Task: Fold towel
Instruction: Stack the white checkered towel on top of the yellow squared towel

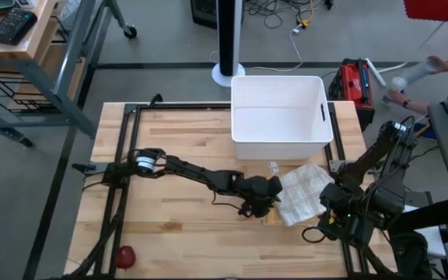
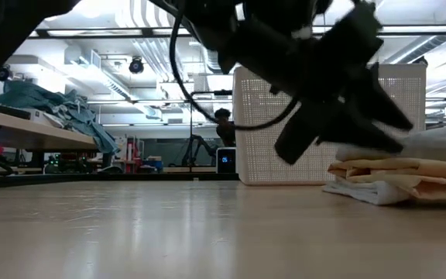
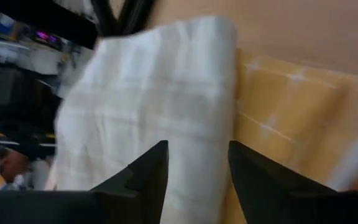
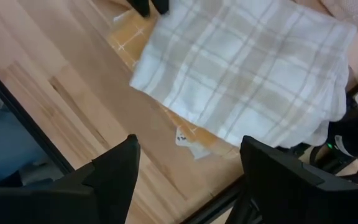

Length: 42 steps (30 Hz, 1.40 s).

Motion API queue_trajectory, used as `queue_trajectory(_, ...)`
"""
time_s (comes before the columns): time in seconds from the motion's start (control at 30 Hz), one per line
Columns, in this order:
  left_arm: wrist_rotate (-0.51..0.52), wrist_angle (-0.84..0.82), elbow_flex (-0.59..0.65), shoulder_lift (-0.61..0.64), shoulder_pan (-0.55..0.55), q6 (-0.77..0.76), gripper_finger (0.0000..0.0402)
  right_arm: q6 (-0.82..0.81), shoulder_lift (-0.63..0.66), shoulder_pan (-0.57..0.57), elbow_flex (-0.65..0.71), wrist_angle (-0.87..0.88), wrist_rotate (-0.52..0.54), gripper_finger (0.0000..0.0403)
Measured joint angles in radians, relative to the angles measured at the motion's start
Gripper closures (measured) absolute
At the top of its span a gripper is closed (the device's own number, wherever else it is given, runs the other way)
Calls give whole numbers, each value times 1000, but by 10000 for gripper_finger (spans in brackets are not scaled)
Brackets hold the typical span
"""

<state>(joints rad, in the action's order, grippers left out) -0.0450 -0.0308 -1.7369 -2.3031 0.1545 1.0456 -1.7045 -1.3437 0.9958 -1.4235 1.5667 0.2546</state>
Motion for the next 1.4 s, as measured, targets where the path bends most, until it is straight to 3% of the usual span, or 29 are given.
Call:
queue_trajectory(0.43,51,118,-37,-110,-9,-18,252,-13,-1,-2,4,0,38,126)
queue_trajectory(0.53,89,117,-62,-118,-9,-15,274,-13,-2,-2,7,-1,46,130)
queue_trajectory(0.6,92,123,-78,-122,-14,-8,311,-13,-2,-1,13,-1,60,134)
queue_trajectory(0.67,118,81,-92,-121,-15,7,367,-16,-2,-2,25,-1,54,139)
queue_trajectory(0.73,172,20,-111,-121,-15,18,386,-35,-1,-2,45,-2,16,147)
queue_trajectory(0.83,263,-63,-144,-105,-13,26,384,-61,-2,-1,83,-11,-36,162)
queue_trajectory(0.9,271,-105,-164,-91,-15,32,393,-66,-2,1,114,-27,-51,173)
queue_trajectory(1.2,188,-261,-213,-16,-30,-34,400,-64,-2,8,184,-96,-53,208)
queue_trajectory(1.4,184,-366,-174,-5,-53,-34,400,-68,-2,8,192,-115,-46,215)
